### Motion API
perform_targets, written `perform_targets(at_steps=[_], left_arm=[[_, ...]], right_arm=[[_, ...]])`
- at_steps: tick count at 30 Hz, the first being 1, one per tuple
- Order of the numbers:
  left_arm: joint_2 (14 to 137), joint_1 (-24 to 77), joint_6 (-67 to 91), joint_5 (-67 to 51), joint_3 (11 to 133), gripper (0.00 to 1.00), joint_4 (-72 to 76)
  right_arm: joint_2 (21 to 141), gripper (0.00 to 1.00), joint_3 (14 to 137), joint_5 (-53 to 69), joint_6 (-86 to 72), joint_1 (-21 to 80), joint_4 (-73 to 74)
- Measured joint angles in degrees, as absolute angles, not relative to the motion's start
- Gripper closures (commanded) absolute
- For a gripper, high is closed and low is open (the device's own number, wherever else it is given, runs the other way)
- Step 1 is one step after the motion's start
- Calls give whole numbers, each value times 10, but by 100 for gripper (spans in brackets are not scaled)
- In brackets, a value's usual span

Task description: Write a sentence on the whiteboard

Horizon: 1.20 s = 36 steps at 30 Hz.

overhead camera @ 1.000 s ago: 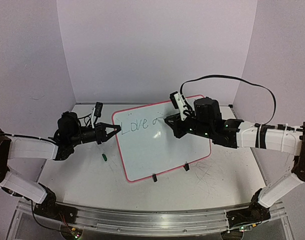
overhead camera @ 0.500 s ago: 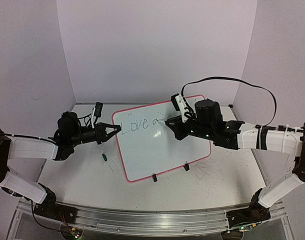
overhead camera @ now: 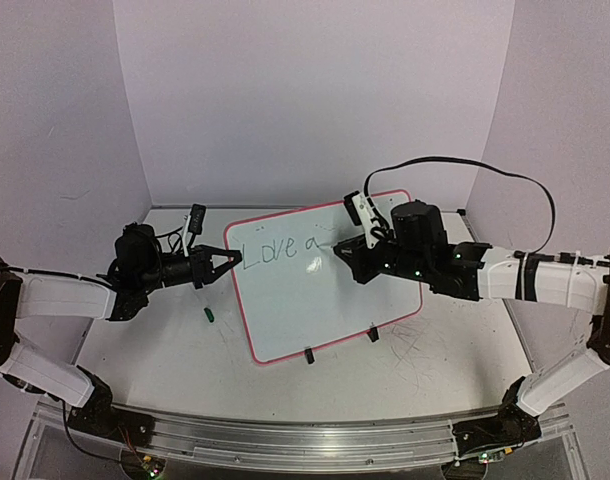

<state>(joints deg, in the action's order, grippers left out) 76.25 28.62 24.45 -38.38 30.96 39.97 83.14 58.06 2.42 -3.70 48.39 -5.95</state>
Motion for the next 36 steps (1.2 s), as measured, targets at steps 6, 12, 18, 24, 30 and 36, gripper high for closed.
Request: perform_targets(at_steps=[6,12,18,24,30,36], left_arm=[[762,286,244,-385,310,100,400],[761,286,244,-388,310,100,400],[761,286,244,-388,310,100,400],[761,286,244,-389,310,100,400],[761,286,244,-389,310,100,400],[761,286,244,-388,310,100,400]], right_arm=[[824,100,581,31,-37,483,-50],[795,100,585,42,-37,474,-50],[804,100,597,38,-35,469,-51],[822,100,613,37,-30,469,-52],[827,100,618,36,-28,469,-56],[833,100,620,23,-28,469,-61]])
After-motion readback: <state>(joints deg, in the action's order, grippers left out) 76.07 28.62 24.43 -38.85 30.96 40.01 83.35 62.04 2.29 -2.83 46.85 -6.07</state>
